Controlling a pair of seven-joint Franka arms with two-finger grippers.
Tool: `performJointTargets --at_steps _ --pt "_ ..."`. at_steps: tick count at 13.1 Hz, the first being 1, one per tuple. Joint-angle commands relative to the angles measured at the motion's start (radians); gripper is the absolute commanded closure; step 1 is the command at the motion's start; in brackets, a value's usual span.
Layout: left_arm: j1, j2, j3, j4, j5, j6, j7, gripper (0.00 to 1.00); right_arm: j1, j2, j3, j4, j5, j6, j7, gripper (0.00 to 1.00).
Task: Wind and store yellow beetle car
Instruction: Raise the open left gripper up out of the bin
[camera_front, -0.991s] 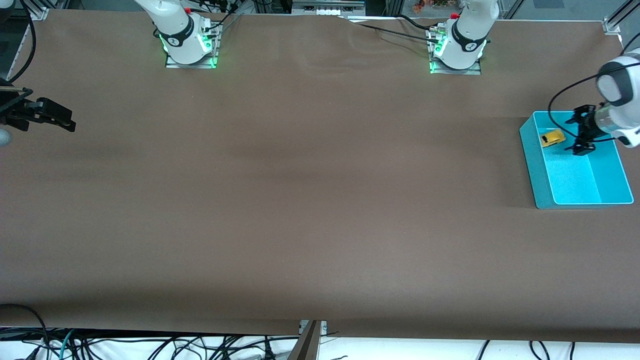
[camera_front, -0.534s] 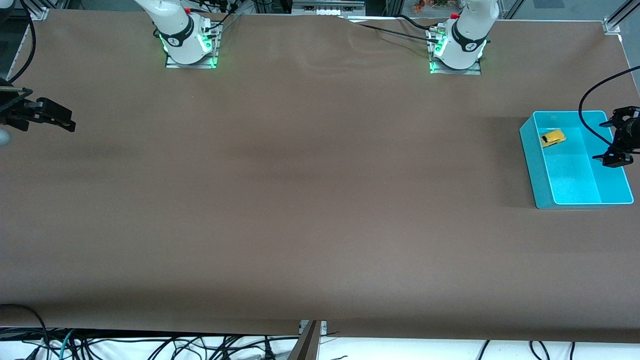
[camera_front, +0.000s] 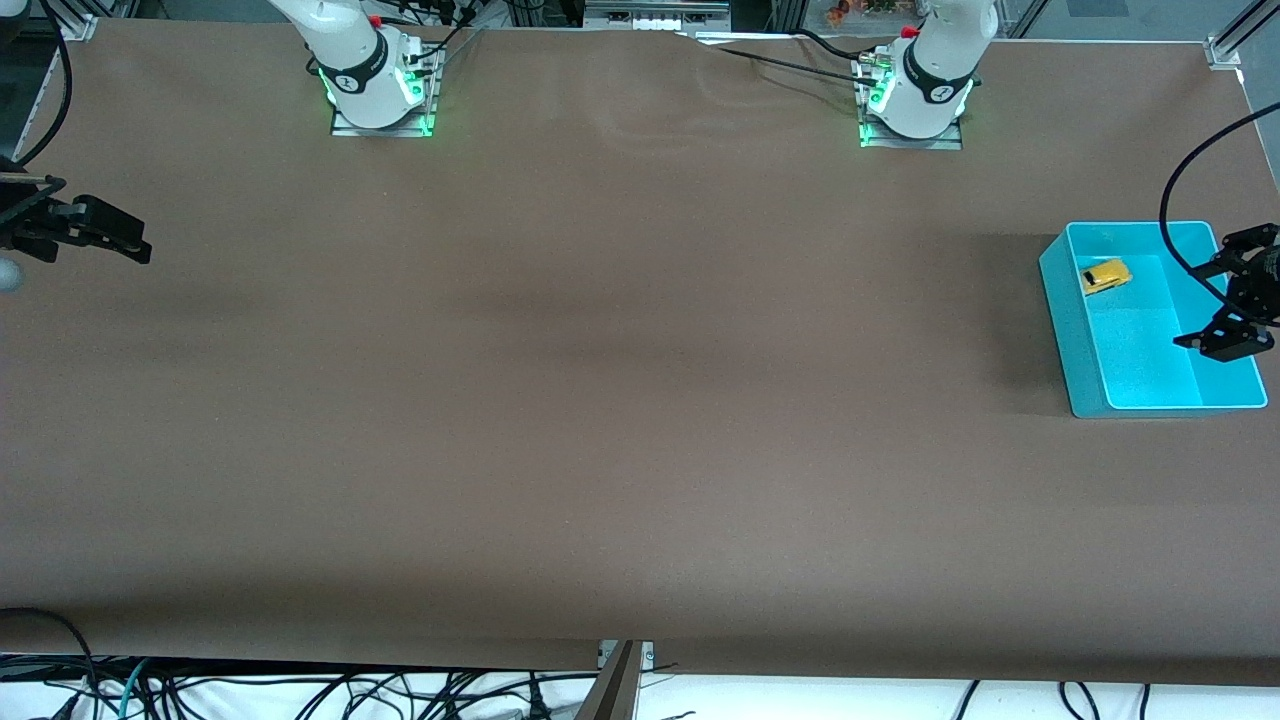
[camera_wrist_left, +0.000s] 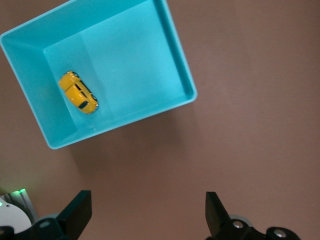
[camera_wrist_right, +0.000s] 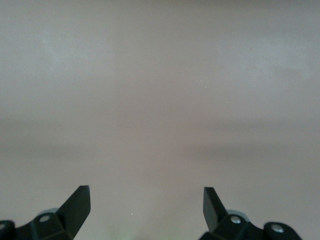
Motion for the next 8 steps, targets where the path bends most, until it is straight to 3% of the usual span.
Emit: performJointTargets --at_steps 1,3,8 --pt "-0.003 0.026 -0.014 0.171 -0.014 -0.123 0.000 0.00 0.009 -0.012 -0.005 -0.008 0.006 -0.005 0.013 0.00" --pt "-0.005 0.057 -0.011 0.311 -0.023 -0.246 0.122 0.00 0.009 -0.012 -0.002 -0.008 0.006 -0.003 0.014 0.00" --pt "-0.011 -0.009 -0.067 0.309 0.006 -0.262 0.176 0.00 0.007 -0.010 -0.005 -0.007 0.006 -0.003 0.011 0.00"
